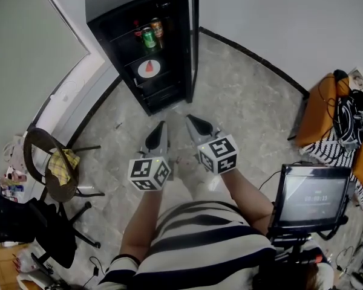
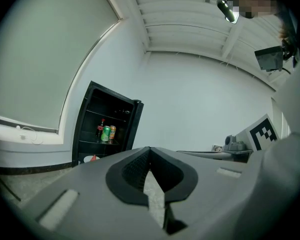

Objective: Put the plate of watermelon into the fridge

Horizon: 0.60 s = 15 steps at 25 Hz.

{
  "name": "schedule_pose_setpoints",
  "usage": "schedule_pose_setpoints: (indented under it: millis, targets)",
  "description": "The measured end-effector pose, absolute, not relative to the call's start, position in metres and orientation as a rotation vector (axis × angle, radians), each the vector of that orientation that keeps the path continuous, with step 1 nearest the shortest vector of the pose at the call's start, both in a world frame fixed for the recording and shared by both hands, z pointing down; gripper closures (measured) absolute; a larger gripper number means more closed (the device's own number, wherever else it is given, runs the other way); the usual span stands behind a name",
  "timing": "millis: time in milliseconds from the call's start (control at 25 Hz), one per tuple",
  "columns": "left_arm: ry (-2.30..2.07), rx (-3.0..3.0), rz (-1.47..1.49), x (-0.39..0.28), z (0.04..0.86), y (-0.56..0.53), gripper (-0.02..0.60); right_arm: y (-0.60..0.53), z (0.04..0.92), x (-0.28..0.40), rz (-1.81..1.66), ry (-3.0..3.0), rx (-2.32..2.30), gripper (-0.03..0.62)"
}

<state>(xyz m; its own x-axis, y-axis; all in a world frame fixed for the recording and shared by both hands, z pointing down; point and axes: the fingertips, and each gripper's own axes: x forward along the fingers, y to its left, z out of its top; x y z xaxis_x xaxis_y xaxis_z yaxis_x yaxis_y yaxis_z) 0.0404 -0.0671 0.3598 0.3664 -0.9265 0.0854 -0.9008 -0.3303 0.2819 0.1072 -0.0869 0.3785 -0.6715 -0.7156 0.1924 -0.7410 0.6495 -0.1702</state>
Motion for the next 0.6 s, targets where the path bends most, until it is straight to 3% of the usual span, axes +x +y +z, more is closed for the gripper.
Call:
schedule_pose_setpoints:
  millis: [600]
  targets:
    - [-1.648,2.347,-0.144,0.028,0.354,-0.072,0.58,-0.089,0.374,0.097,0.324,-2.76,1.209,0.597]
